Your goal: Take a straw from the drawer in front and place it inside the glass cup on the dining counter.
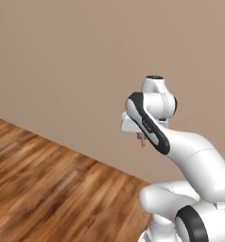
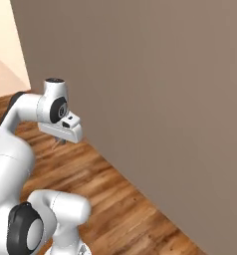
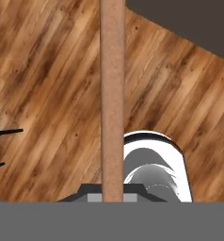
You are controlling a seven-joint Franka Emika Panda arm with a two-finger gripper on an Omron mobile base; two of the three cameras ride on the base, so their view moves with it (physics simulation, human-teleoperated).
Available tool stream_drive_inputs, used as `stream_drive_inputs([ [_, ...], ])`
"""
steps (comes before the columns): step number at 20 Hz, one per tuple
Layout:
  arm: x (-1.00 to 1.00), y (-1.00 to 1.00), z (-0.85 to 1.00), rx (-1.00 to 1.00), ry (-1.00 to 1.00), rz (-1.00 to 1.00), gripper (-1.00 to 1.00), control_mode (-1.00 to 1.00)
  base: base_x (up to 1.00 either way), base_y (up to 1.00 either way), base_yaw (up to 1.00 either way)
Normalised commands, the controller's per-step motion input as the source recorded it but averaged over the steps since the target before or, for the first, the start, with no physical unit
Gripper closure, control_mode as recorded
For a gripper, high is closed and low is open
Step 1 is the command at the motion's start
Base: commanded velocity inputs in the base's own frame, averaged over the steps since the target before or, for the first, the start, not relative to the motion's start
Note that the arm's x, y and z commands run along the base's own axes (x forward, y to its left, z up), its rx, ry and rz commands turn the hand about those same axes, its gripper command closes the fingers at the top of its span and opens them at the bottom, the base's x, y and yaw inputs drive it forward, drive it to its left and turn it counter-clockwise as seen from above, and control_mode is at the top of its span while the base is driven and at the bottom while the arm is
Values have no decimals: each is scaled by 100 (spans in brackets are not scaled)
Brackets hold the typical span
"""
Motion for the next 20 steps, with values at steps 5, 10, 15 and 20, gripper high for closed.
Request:
stream_drive_inputs([
  [5, 0, 0, 0, 0, 0, 0, 100, 100, 100, -29, 54],
  [10, 0, 0, 0, 0, 0, 0, 100, 100, 100, -26, 55],
  [15, 0, 0, 0, 0, 0, 0, 100, 100, 100, -30, 52],
  [20, 0, 0, 0, 0, 0, 0, 100, 100, 100, -36, 46],
])
